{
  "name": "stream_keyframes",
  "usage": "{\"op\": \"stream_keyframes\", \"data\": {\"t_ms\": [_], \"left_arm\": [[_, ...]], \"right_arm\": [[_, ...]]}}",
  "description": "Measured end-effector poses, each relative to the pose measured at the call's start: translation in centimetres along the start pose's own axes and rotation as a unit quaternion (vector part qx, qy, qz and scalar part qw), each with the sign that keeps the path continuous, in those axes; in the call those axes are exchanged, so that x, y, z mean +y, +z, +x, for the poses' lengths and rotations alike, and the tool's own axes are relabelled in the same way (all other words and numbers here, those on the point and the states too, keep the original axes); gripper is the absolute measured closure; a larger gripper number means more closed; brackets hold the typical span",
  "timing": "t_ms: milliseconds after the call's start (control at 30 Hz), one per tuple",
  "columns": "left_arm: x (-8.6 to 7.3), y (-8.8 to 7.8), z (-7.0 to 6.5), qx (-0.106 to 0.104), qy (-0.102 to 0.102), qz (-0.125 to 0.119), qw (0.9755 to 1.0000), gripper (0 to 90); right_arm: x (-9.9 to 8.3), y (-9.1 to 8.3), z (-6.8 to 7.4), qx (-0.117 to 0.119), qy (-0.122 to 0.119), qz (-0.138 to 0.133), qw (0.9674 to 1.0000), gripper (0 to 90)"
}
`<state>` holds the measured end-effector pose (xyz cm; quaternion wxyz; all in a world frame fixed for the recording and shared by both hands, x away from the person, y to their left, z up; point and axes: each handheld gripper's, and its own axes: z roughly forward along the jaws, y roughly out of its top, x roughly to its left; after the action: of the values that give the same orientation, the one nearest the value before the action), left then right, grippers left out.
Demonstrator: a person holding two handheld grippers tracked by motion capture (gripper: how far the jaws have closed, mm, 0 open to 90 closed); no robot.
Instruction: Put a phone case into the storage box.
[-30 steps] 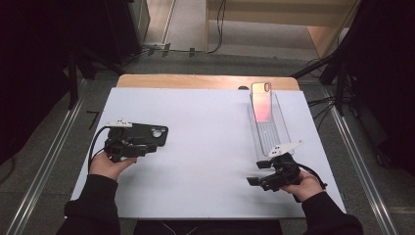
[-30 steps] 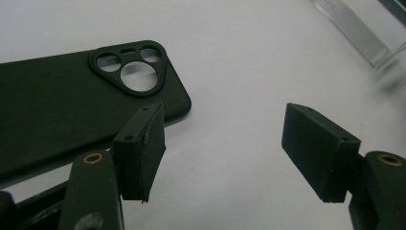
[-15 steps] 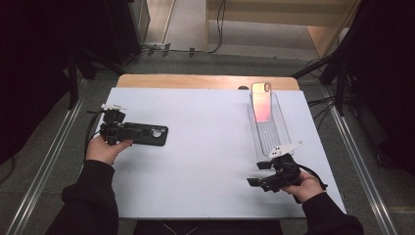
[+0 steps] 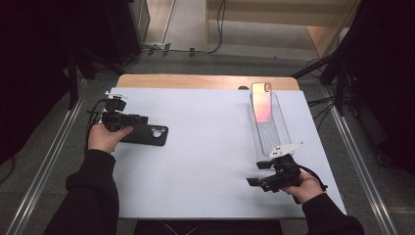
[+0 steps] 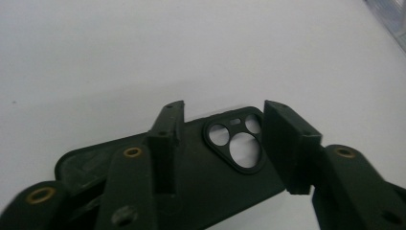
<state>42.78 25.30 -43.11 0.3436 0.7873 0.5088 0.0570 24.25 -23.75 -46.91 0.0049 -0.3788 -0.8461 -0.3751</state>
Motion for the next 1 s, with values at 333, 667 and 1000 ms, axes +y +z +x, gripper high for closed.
{"op": "stream_keyframes", "data": {"t_ms": [333,667,1000], "left_arm": [[0.8,2.0,1.7,0.043,0.023,0.023,0.9986,90.0],[0.4,3.6,3.7,0.065,0.012,0.017,0.9977,90.0],[-0.6,4.5,4.4,0.071,0.004,0.037,0.9968,90.0]], "right_arm": [[-0.5,-0.1,0.2,-0.004,0.005,0.000,1.0000,21.1],[-0.9,-0.5,0.4,-0.006,0.013,-0.001,0.9999,21.1],[-0.9,-0.4,0.3,-0.006,0.013,-0.002,0.9999,21.1]]}}
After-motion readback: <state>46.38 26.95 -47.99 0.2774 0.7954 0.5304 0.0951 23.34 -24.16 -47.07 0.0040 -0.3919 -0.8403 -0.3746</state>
